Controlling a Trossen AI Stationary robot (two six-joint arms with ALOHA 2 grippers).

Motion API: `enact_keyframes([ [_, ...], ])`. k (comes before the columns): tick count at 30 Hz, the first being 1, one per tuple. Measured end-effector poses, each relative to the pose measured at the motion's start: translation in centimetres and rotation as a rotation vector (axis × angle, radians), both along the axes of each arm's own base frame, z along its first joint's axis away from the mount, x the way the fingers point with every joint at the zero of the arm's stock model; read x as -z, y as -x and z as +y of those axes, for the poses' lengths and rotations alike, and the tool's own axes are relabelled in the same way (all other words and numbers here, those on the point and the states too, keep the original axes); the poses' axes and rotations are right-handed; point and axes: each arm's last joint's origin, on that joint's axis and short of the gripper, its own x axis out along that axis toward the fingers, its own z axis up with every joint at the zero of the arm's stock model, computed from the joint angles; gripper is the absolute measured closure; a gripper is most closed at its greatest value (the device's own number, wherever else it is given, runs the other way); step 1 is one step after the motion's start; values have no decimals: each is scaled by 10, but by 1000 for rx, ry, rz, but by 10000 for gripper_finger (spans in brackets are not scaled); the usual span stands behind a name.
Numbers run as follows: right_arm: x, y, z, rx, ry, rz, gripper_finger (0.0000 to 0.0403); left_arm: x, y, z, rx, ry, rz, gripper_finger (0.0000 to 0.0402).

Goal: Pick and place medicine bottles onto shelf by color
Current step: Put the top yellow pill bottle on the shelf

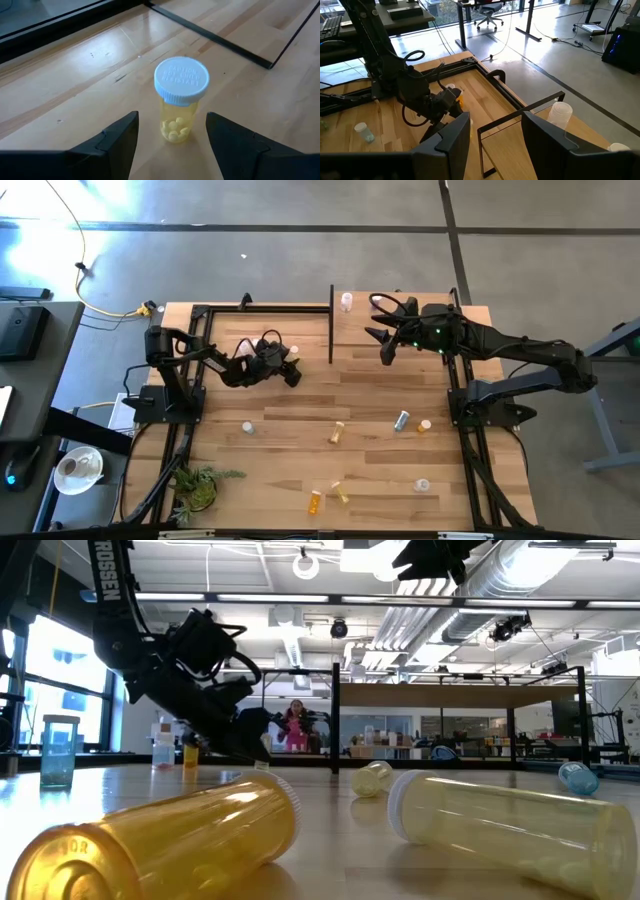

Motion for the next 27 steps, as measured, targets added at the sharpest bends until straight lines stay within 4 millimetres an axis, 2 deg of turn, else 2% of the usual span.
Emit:
enact_keyframes([
  [6,0,0,0,0,2,1,233,-1,-1,0,0,-1,-3,192],
  [21,0,0,0,0,3,2,233,-1,-1,0,15,-15,12,306],
  [27,0,0,0,-1,3,2,233,-1,-1,0,27,-21,21,321],
])
